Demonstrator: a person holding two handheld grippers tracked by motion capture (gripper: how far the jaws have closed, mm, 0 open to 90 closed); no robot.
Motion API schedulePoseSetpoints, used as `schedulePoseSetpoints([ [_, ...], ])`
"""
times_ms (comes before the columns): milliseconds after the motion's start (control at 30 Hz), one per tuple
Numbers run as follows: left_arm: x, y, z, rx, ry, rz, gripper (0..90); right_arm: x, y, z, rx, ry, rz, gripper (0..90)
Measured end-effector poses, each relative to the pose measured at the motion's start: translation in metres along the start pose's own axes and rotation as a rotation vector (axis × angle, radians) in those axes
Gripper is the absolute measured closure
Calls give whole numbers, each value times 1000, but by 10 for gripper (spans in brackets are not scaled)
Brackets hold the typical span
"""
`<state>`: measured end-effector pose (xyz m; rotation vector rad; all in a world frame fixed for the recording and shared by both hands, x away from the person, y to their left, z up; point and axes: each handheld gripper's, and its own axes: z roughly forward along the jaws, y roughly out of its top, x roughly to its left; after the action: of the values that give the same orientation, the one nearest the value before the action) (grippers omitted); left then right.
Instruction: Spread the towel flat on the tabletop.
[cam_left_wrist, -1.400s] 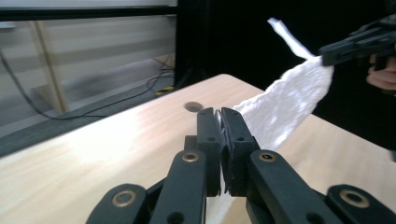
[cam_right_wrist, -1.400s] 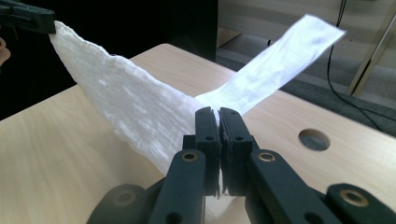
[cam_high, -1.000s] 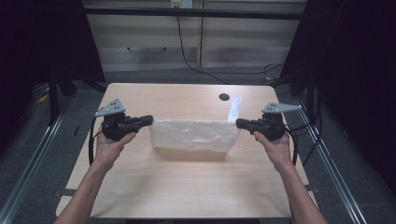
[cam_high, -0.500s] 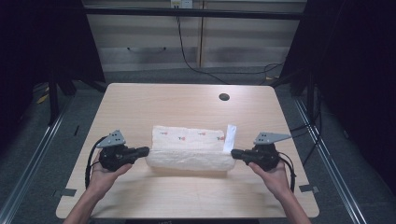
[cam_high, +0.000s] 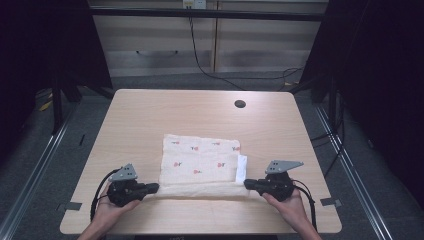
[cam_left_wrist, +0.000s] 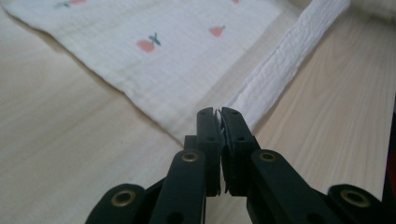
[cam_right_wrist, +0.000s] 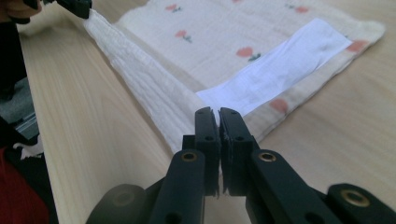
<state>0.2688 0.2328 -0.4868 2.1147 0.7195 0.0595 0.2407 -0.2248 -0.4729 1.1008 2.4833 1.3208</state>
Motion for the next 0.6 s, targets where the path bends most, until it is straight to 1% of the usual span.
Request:
schedulePoseSetpoints([
  [33, 0, -1, -1, -2, -7, -6, 866, 1, -3, 2, 14, 3, 0, 862],
  [67, 0, -1, -1, -2, -7, -6, 866, 1, -3, 2, 14, 3, 0, 862],
  [100, 0, -3, -1, -1, -17, -9, 865, 3, -8, 4, 42, 2, -17, 847],
  [133, 0, -3, -1, -1, -17, -9, 865, 3, -8, 4, 42, 2, -17, 847],
  [167, -1, -3, 0, 3, -21, -12, 863, 4, -11, 3, 52, 13, -12, 822],
  [200, -2, -5, 1, 10, -43, -12, 860, 4, -11, 2, 49, 13, -17, 814],
  [267, -2, -6, 1, 18, -81, -33, 826, 4, -13, -2, 39, 23, -6, 793],
  [300, -2, -6, 1, 18, -81, -33, 790, 4, -13, -2, 39, 23, -6, 793],
  [333, -3, -8, -2, 14, -71, -43, 770, 4, -16, -6, 33, 30, -5, 787],
  [367, -3, -8, -2, 14, -71, -43, 762, 4, -16, -6, 33, 30, -5, 787],
  [400, -2, -7, -6, -17, -82, -52, 742, 2, -18, -8, 40, 16, 7, 782],
  [433, -2, -7, -6, -17, -82, -52, 715, 1, -19, -8, 33, 11, 10, 781],
  [467, 1, -5, -10, -35, -65, -64, 684, -1, -18, -8, 27, 10, 14, 780],
  [500, 2, -3, -12, -48, -61, -66, 671, -2, -17, -9, 22, 9, 18, 775],
  [567, 3, -1, -13, -56, -57, -70, 632, -3, -13, -9, 10, 5, 15, 765],
  [600, 4, 1, -14, -60, -44, -69, 632, -3, -13, -9, 10, 5, 15, 765],
])
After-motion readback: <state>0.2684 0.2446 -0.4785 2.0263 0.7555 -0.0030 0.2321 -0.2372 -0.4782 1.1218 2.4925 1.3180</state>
